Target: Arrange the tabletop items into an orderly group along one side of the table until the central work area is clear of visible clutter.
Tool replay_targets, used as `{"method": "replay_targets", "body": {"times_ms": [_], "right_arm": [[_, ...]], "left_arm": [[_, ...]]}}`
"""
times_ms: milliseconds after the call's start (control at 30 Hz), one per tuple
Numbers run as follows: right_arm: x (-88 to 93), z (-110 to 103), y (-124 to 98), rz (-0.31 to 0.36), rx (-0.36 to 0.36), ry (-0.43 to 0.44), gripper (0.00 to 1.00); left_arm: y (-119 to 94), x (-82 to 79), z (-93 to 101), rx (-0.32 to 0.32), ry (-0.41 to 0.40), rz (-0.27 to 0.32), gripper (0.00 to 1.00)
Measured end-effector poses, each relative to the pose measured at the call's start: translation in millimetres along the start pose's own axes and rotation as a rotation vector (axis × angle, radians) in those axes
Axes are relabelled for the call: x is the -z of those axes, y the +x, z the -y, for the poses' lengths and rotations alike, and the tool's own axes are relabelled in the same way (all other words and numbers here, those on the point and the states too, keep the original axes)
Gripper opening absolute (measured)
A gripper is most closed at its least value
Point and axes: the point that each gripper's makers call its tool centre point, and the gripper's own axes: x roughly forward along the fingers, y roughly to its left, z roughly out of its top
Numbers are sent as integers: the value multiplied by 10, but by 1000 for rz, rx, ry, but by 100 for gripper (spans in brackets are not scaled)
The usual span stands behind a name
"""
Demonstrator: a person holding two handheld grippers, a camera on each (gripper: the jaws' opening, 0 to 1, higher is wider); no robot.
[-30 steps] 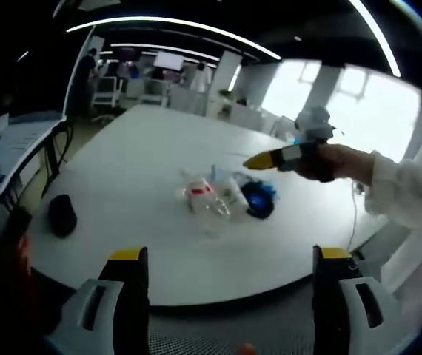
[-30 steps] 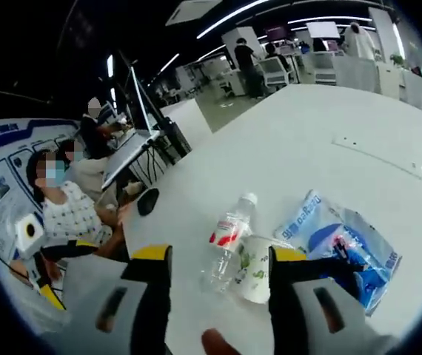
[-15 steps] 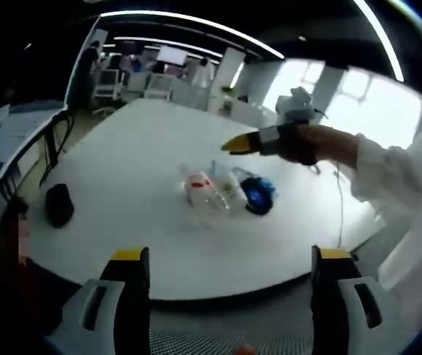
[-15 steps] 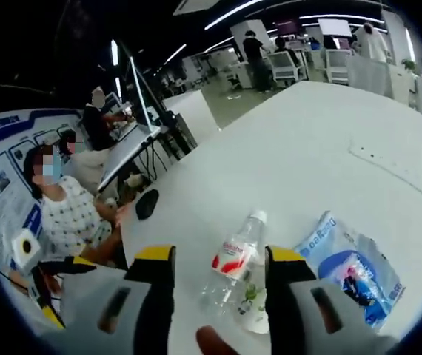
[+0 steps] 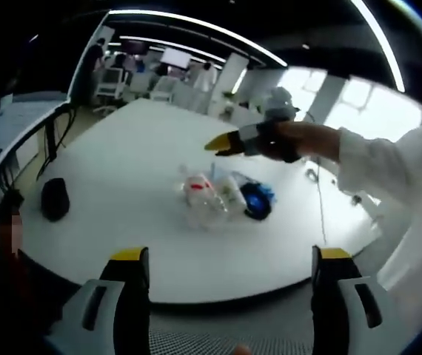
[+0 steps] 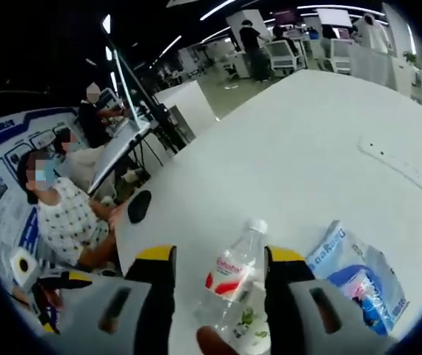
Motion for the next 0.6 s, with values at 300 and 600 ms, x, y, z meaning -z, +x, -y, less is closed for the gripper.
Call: {"method": "replay_targets", "body": {"times_ms": [300, 600], "right_arm": [[41, 63, 222, -49, 18, 14, 45], [61, 92, 444, -77, 37, 27, 44]], "left_arm": [[-7, 4, -2, 7, 4, 29, 87], [-8, -20, 17, 24, 22, 63, 87]]}}
